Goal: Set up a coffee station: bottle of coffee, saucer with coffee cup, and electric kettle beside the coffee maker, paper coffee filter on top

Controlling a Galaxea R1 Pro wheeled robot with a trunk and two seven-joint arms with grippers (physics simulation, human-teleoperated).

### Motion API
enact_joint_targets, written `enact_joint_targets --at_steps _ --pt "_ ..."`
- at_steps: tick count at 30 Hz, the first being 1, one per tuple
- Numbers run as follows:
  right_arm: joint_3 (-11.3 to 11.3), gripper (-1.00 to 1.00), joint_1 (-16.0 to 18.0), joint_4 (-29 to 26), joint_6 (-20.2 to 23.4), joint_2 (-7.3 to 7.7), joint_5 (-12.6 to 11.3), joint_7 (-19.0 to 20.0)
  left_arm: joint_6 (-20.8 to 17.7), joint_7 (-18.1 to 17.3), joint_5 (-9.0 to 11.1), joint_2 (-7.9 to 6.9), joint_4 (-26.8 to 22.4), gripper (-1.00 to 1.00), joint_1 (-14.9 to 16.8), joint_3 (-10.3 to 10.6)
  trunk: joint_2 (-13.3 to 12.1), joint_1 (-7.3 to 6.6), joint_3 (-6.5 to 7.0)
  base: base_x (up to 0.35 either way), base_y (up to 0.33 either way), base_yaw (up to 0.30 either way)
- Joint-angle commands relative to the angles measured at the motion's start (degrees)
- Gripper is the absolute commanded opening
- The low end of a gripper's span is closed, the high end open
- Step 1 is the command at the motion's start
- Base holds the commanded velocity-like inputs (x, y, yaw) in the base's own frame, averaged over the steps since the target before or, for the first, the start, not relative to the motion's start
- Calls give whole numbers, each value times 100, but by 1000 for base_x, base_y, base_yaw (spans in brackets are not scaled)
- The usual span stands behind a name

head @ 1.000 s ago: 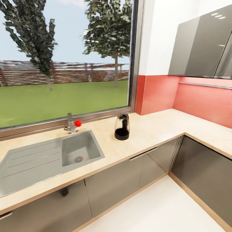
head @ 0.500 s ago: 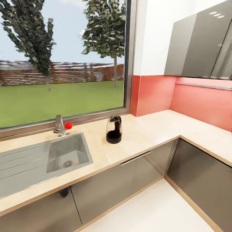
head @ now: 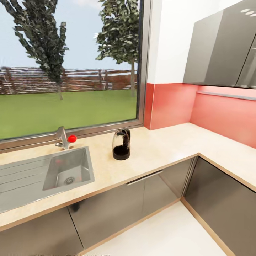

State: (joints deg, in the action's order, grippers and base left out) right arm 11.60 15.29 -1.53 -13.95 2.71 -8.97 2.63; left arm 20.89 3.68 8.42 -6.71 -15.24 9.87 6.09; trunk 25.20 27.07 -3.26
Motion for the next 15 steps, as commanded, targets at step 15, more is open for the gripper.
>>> enact_joint_targets --at_steps 15 --pt "35 100 0 4 -20 2 -61 27 20 28 46 -5 4 100 6 50 13 3 -13 -13 -271 274"
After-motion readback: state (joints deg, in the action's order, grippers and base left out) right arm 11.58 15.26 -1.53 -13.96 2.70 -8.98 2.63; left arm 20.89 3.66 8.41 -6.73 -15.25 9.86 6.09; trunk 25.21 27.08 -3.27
